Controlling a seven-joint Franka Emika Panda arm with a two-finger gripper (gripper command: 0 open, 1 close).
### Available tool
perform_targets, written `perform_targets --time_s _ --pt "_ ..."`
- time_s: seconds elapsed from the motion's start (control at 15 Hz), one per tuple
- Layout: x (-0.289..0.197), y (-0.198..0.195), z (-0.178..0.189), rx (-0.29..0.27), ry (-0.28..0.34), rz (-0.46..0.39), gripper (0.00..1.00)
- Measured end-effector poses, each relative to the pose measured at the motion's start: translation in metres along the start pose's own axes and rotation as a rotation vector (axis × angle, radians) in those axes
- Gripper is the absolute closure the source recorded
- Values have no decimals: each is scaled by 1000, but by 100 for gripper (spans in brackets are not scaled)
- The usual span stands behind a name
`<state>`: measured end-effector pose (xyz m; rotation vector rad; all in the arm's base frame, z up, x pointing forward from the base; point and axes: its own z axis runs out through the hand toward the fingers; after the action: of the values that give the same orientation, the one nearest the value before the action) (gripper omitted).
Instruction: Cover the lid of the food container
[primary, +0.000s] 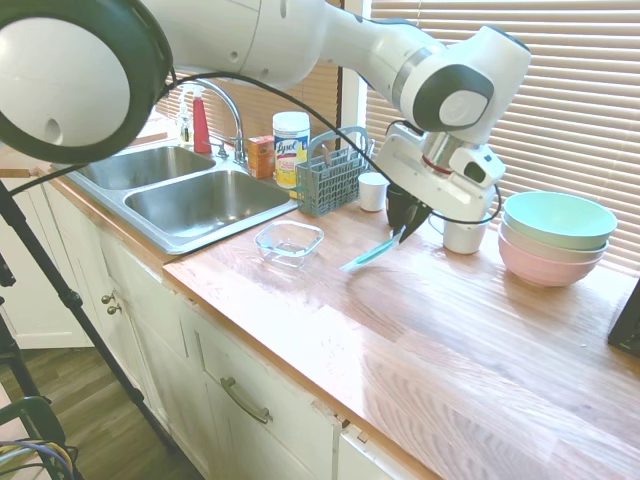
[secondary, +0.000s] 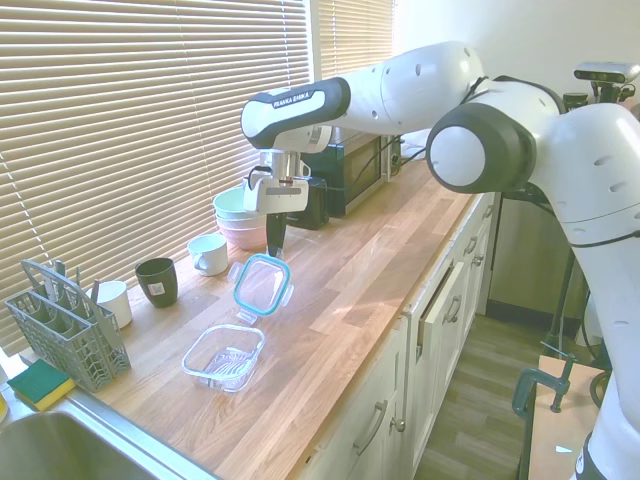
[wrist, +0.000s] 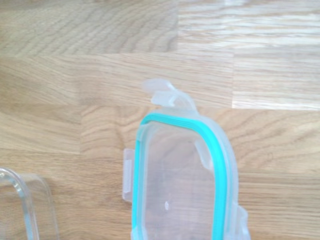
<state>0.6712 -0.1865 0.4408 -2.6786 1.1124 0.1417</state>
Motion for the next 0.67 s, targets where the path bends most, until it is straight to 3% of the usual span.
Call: perform_targets --time_s 0.4,0.67 --pt "-47 -17 -24 -77 72 -61 100" --pt "-83 -33 -20 -126 120 -108 100"
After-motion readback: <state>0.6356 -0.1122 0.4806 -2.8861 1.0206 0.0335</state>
